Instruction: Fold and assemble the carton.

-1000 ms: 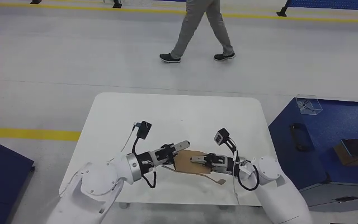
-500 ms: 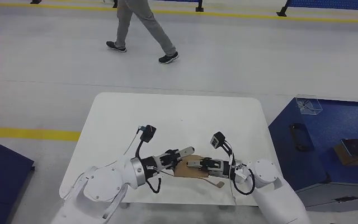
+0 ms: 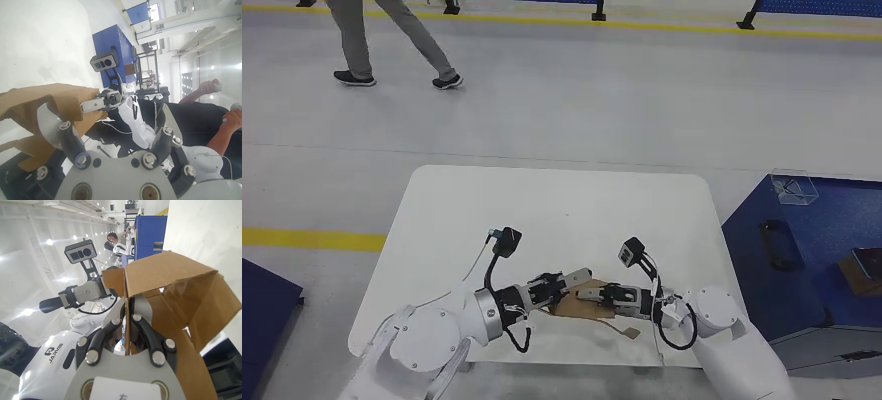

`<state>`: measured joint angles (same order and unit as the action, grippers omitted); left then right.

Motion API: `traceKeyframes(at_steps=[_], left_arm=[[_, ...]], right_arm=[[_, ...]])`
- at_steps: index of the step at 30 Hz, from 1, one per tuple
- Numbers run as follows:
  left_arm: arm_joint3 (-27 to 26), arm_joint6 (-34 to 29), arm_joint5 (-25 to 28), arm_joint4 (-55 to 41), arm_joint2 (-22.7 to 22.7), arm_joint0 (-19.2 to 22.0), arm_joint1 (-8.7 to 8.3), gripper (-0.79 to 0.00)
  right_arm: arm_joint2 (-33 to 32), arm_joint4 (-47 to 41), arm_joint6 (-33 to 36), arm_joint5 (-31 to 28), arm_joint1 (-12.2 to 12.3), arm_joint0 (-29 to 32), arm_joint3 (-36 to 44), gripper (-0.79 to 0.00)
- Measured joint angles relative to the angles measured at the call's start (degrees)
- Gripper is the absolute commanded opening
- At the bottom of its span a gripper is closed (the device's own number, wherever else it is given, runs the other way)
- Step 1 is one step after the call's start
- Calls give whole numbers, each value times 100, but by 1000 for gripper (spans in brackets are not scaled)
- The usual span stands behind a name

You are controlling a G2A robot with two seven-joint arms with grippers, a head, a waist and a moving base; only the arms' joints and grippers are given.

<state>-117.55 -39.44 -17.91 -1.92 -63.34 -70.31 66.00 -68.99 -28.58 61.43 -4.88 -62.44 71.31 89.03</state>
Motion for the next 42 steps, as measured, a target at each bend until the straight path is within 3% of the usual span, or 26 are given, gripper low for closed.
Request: traceKeyframes(at_steps=[10, 23, 33, 37, 42], left_arm=[[38, 94, -33, 117, 144, 78, 19, 0], [-373, 475, 223, 313, 70, -183, 5, 0], [-156, 322, 194, 131, 227, 8, 45, 0], [-413, 357, 295, -74, -45, -110, 21, 0], [-1004, 339, 357, -141, -745, -633, -78, 0]], right_arm=[[-5, -1, -9, -15, 10, 1, 26, -785], [-69, 71, 13, -12, 43, 37, 41, -785], [-138, -149, 107, -67, 56, 47, -10, -785], [-271, -565, 424, -22, 66, -89, -263, -785], [-348, -1335, 1367, 351, 71, -471, -873, -785]])
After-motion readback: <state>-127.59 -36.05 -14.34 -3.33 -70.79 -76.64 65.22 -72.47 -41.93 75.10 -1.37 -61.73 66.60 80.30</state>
